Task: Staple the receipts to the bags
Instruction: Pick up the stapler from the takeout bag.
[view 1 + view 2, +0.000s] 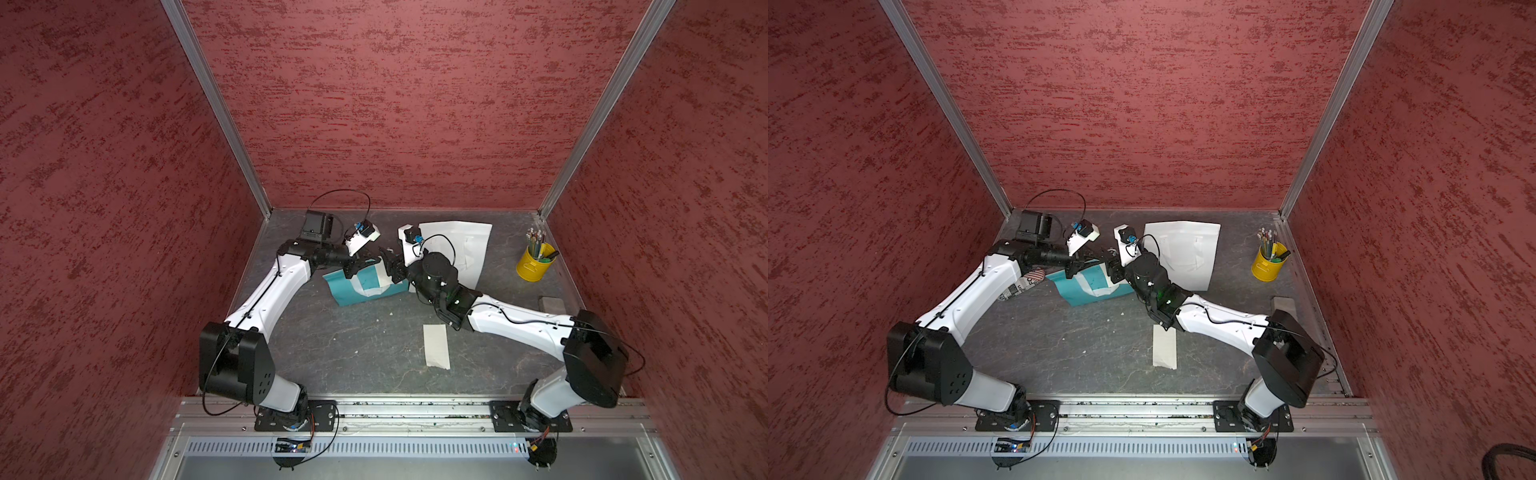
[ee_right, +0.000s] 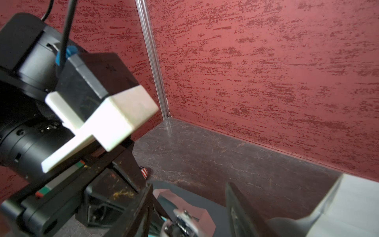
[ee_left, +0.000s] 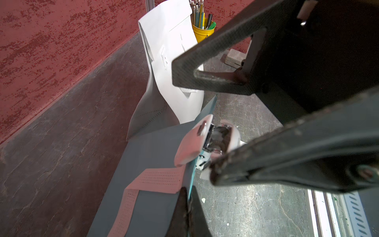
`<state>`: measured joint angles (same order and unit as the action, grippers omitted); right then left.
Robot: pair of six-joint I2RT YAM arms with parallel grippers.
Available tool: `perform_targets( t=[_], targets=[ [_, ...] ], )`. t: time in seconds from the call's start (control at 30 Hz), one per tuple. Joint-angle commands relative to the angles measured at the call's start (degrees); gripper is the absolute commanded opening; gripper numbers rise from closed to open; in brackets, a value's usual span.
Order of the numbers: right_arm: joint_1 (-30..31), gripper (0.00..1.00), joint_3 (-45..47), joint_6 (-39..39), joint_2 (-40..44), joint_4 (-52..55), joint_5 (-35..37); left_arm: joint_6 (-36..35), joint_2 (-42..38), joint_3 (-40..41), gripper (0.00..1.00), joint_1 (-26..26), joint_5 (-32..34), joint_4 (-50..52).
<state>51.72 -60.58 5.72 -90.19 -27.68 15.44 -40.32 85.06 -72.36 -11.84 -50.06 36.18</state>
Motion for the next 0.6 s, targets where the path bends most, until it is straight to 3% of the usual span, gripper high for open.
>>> perform_targets(
  t=[0.0, 0.33, 0.57],
  targets=[
    [1.01, 0.56, -2.06, -2.1, -1.17, 4.2, 3.98, 0.37, -1.04, 0.62, 0.0, 0.32, -1.37, -0.84],
    [1.71, 0.5, -3.3, -3.84, -2.36, 7.97, 7.15, 0.41, -0.86, 0.67, 0.0, 0.42, -1.43, -0.98],
    [1.71, 0.33, -4.17, -4.4, -2.9, 8.19, 8.29, 0.59, -0.77, 0.92, 0.0, 0.41, -1.38, -1.17]
  ],
)
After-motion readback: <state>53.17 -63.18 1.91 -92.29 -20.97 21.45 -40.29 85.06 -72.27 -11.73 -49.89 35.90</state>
